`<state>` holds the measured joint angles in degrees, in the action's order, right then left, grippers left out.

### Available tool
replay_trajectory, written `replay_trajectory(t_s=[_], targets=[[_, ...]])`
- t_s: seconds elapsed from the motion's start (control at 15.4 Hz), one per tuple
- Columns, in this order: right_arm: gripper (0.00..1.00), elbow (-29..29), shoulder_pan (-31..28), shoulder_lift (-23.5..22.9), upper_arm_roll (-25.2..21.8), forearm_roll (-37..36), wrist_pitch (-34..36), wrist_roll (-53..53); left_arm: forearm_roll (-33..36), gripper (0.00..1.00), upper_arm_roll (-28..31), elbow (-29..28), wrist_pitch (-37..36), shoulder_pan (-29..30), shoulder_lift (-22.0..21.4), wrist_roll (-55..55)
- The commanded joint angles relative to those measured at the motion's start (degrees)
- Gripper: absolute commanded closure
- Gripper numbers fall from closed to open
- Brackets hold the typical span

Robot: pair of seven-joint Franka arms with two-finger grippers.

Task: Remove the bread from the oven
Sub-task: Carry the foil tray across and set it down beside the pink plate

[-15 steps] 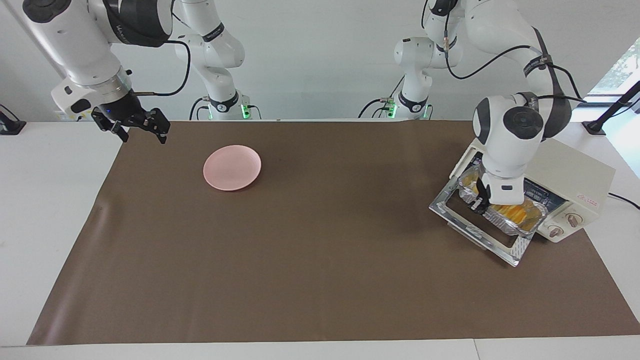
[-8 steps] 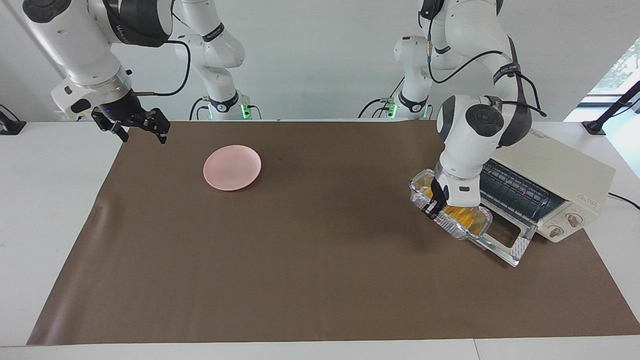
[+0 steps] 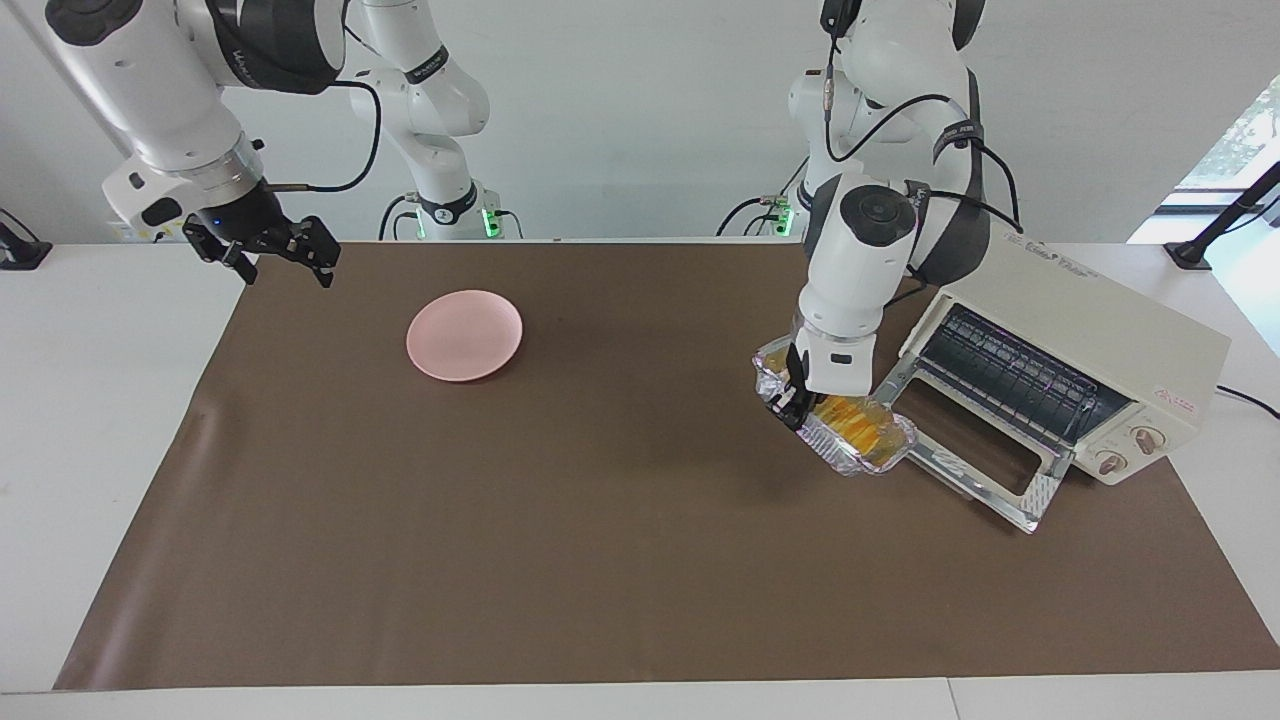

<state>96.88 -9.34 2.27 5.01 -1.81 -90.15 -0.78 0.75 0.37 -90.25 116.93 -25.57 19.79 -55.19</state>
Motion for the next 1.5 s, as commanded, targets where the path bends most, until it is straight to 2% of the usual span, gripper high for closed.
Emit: replay_trajectory(t_s=[0.0, 0.13, 0.33, 0.39, 0.59, 0.72, 0.85, 1.04, 1.43], targets=[[0.00, 1.0, -0.5, 1.0, 0.5, -0.4, 0.2, -1.0, 1.9, 1.00, 0.7, 1.9, 1.0, -4.7, 1.3, 0.8], [0.00, 1.0, -0.5, 1.0, 0.4, -0.4, 0.2, -1.0, 2.8, 1.00, 0.8, 4.2, -0.5, -8.1, 2.9, 0.8], [0.00, 1.0, -0.5, 1.0, 0.4, -0.3, 0.2, -1.0, 2.8, 1.00, 0.3, 15.9, -10.5, -10.9, 10.7, 0.8], [0.00, 1.0, -0.5, 1.0, 0.4, -0.4, 0.2, -1.0, 3.1, 1.00, 0.3, 17.8, -13.5, -12.2, 12.0, 1.3], [0.00, 1.0, -0.5, 1.0, 0.4, -0.4, 0.2, -1.0, 3.9, 1.00, 0.0, 17.7, -14.4, -18.5, 14.1, 3.4], [0.00, 1.0, -0.5, 1.0, 0.5, -0.4, 0.2, -1.0, 3.6, 1.00, -0.1, 17.7, -11.0, -20.6, 16.5, 3.3], [0.00, 1.0, -0.5, 1.0, 0.4, -0.4, 0.2, -1.0, 4.4, 1.00, 0.0, 17.7, -6.5, -21.4, 16.9, 3.5], [0.00, 1.0, -0.5, 1.0, 0.4, -0.3, 0.2, -1.0, 14.1, 1.00, -0.2, 17.7, -6.6, -26.2, 19.3, 8.5], [0.00, 1.0, -0.5, 1.0, 0.4, -0.4, 0.2, -1.0, 7.7, 1.00, -0.1, 18.0, -5.9, -26.4, 20.5, 8.2]])
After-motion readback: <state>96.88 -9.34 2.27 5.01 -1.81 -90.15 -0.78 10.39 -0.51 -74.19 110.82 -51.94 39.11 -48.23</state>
